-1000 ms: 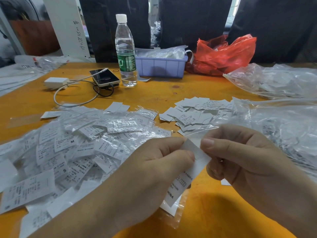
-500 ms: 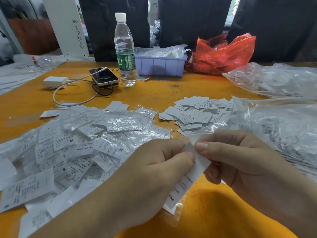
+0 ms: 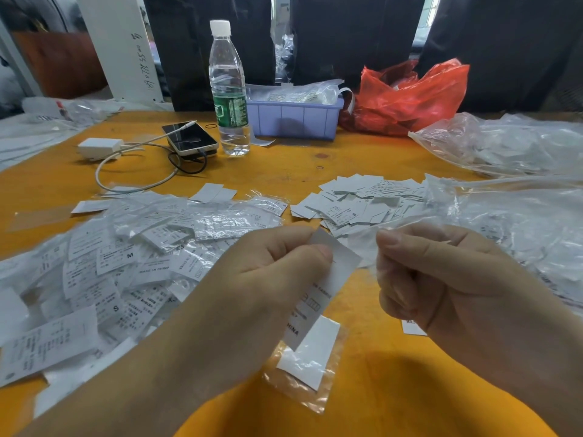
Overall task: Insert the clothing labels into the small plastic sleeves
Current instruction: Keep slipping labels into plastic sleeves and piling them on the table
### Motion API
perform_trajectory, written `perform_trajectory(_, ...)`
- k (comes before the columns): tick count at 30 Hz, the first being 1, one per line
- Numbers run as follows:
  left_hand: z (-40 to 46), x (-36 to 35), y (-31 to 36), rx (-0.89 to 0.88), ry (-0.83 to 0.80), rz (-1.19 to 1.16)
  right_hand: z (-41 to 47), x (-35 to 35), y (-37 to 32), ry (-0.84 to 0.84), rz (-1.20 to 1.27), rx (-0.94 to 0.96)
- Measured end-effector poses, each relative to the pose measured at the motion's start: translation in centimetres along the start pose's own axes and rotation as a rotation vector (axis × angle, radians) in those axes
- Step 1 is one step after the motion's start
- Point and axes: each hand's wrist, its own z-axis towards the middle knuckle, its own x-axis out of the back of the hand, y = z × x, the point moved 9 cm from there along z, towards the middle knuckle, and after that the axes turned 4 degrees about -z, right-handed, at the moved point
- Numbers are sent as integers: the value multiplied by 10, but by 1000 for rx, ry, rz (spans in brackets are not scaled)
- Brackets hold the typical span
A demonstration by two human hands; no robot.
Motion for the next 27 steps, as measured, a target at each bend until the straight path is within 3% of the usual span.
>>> perform_trajectory(9, 0, 11, 0, 15, 126, 22, -1, -6, -4, -33, 42, 25)
perform_trajectory(27, 1, 4, -2, 11, 73, -13, -3, -7, -2, -70, 52, 37)
